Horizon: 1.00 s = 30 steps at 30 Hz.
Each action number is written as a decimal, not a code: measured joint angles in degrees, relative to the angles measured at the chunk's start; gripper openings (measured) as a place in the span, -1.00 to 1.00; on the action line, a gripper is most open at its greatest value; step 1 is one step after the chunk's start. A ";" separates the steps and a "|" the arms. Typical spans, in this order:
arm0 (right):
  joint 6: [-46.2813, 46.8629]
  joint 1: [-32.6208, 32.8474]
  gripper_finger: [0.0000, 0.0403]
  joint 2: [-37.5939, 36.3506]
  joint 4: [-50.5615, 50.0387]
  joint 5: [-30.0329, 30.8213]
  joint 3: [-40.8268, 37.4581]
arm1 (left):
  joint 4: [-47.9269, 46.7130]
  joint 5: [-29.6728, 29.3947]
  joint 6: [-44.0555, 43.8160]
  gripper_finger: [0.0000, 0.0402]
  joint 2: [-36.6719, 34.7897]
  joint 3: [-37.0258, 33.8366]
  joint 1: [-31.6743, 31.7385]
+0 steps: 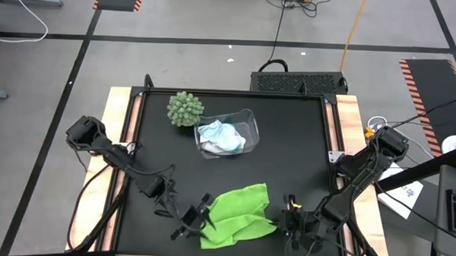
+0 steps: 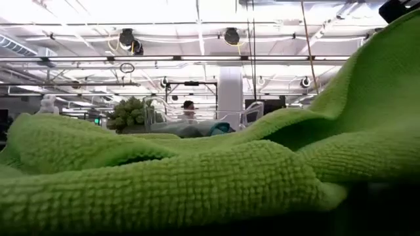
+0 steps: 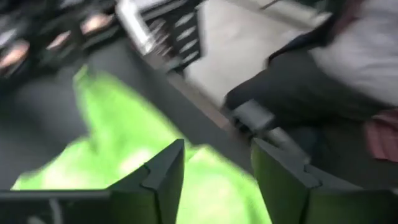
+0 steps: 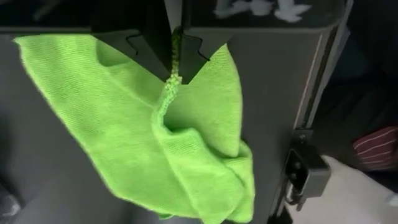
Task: Fold microfiber towels
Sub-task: Fold the green towel
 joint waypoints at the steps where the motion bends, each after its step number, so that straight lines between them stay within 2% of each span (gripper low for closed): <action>1: -0.53 0.14 -0.94 0.00 0.41 -0.88 -0.02 | -1.30 -1.91 -1.38 -0.02 0.08 0.00 0.22; 4: -4.47 0.82 -0.86 0.00 4.36 -3.91 -0.02 | -1.91 -4.42 -6.20 0.07 2.09 -0.18 1.69; 7: -8.71 1.36 -0.74 0.00 9.37 -3.96 -0.02 | -1.98 -4.92 -9.91 0.12 4.44 -1.67 3.19; 10: -12.68 1.54 -0.55 0.00 11.81 -3.68 -0.02 | 0.02 -5.67 -11.60 0.12 5.35 -4.39 3.93; 16: -13.49 1.40 -0.11 0.00 12.39 -3.66 -0.02 | 7.91 -7.42 -14.30 0.12 5.27 -10.68 4.46; 19: -13.90 0.98 0.04 -0.32 11.79 -0.36 -0.02 | 8.60 -9.34 -16.38 0.12 5.33 -12.87 4.58; 23: -10.28 -1.93 0.13 -0.55 7.07 8.24 0.00 | 8.93 -13.71 -18.81 0.12 5.79 -15.96 4.90; 25: -5.91 -4.86 0.13 -0.52 3.18 7.51 -0.02 | 10.89 -13.87 -19.01 0.12 5.75 -16.83 4.98; 28: 0.36 -10.07 0.10 -0.38 -3.95 2.57 -0.02 | 10.69 -13.86 -19.94 0.12 5.73 -17.69 4.98; 30: 2.68 -12.93 0.08 -0.33 -7.11 2.20 -0.80 | 10.79 -14.40 -20.41 0.12 5.73 -17.84 4.68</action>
